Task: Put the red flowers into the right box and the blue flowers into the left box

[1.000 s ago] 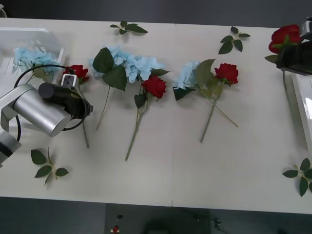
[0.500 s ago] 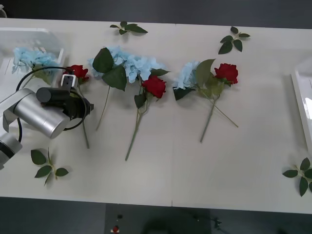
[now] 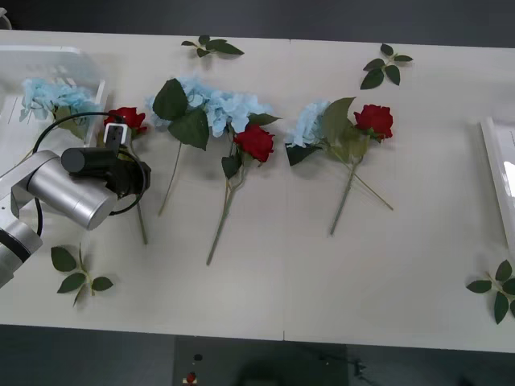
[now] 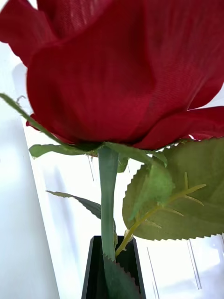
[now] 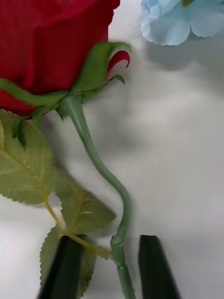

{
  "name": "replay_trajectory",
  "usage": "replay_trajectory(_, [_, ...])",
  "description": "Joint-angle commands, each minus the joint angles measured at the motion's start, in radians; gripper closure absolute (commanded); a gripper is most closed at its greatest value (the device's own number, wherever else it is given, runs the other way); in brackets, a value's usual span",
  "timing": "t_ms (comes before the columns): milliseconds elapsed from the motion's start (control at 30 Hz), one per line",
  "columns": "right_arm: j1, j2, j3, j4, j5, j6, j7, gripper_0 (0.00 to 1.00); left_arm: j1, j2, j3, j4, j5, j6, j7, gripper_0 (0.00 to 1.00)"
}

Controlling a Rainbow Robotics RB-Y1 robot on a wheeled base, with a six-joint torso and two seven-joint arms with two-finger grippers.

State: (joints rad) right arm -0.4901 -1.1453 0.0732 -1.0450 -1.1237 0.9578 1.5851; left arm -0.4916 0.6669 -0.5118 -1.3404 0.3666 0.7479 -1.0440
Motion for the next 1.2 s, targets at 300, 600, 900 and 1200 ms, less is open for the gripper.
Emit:
replay_trajectory(300, [-0.021,-0.036,-0.007,-0.003,-0.001,-0.036,0.03,1.0,0.059,0.072,0.09,-0.247,-0.021,-0.101,-0.034,1.0])
replay_trajectory(600, [-0.021,-0.034,-0.007,-0.003,-0.004,-0.036,0.016,0.81,0.292,0.128,0.302,-0.572,-0.094,-0.108,-0.037,1.0])
replay_trajectory(900, [-0.021,-0.034,-0.007,-0.003,-0.005,-0.04,0.009,0.0,0.404,0.137,0.342,-0.714,0.0,-0.34,-0.05,1.0])
replay_trajectory(1200, [-0.019,-0.034,-0.009,-0.004,-0.105,-0.04,0.015,0.0,0.354,0.137,0.225,-0.753,0.015,-0.552,-0.056,1.0])
